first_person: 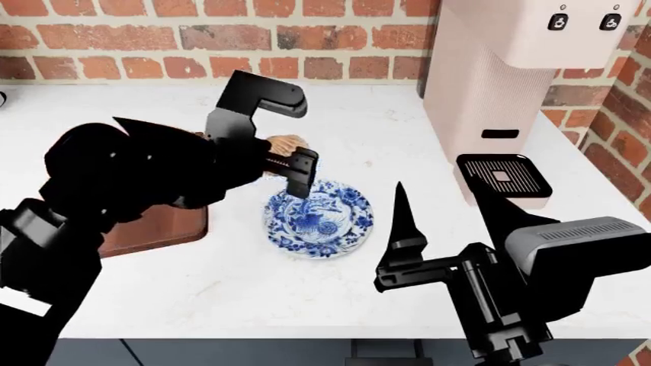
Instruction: Pick the scallop from the plate and place it on the cutting board. Then pick the condiment bottle from the cabinet and place it next to the cutting board.
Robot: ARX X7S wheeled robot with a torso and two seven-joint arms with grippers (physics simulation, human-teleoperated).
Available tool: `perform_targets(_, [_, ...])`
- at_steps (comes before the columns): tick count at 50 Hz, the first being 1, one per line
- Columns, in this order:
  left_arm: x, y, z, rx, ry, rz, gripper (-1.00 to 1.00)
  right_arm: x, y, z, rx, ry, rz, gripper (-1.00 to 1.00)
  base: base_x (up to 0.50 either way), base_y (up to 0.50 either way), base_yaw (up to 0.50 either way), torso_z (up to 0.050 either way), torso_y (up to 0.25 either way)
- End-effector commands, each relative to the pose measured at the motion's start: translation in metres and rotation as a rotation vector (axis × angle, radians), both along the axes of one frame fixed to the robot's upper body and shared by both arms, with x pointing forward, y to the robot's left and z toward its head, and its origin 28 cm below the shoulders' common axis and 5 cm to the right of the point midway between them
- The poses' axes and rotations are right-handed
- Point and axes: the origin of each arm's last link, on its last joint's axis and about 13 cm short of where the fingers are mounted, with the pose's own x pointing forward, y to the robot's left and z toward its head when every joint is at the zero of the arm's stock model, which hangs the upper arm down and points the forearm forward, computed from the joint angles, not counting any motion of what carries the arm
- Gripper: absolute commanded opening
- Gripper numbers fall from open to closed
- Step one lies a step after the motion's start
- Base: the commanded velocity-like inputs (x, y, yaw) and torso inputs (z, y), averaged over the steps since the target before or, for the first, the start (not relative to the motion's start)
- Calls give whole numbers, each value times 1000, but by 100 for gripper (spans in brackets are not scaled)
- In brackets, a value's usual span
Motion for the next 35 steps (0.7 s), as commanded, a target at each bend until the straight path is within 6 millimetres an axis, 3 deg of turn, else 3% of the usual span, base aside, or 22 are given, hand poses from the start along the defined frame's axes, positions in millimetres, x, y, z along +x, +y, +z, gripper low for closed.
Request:
perform_targets(1, [8, 20, 23, -18, -114, 221, -100, 0, 0, 0, -2, 3, 1, 100, 0, 0, 0, 0, 0])
perform_targets(15, [19, 47, 25, 35, -175, 440, -100, 0, -1, 0, 0, 1, -3, 100, 0, 0, 0, 0, 0])
perform_targets(35, [29, 77, 1, 84, -139, 608, -100, 1, -1, -1, 5, 5, -5, 100, 0, 0, 0, 0, 0])
